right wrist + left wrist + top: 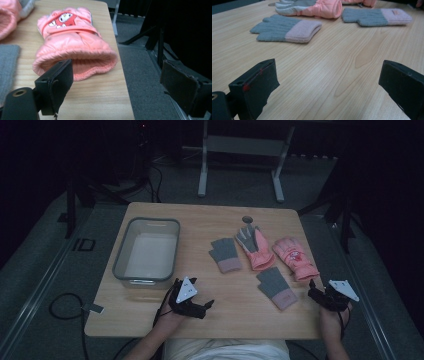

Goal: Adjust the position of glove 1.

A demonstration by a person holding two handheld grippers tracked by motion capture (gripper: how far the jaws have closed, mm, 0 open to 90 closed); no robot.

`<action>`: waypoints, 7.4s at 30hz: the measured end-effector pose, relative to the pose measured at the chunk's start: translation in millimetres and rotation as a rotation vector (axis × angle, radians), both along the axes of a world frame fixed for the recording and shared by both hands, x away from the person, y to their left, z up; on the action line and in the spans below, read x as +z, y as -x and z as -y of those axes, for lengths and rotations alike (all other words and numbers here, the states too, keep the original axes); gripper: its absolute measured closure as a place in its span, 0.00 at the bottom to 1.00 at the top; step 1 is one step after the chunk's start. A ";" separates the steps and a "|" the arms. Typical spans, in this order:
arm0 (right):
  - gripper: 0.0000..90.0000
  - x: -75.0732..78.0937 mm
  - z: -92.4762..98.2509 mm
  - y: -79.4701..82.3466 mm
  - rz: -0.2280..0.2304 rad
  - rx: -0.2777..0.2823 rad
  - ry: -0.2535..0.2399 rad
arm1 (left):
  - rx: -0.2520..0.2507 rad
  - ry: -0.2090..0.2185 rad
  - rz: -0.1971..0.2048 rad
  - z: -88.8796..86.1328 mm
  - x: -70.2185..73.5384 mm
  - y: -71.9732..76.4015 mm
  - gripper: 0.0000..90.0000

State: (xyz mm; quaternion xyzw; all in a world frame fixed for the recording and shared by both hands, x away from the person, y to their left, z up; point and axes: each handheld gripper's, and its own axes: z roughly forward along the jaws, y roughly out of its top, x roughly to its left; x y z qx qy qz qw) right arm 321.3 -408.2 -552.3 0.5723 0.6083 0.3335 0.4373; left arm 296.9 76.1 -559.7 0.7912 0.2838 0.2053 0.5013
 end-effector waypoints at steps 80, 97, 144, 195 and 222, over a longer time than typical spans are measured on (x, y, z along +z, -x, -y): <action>0.28 141.6 -140.0 -78.8 -0.129 0.560 -0.033 | 0.012 -0.003 0.021 -0.1 0.0 2.0 0.02; 0.43 119.6 -203.3 -107.5 -0.190 0.720 0.022 | 0.004 -0.008 0.027 0.8 -0.1 2.8 0.02; 0.82 14.5 -279.1 -190.2 -0.547 0.686 0.053 | -0.003 -0.010 0.030 1.3 -0.2 3.6 0.02; 0.88 19.9 -251.2 -12.7 -0.439 0.374 -0.188 | 0.002 -0.007 0.033 0.7 -0.1 3.8 0.02; 0.67 57.5 -150.4 -39.4 -0.293 0.736 0.012 | 0.000 -0.010 0.032 1.1 -0.1 3.7 0.02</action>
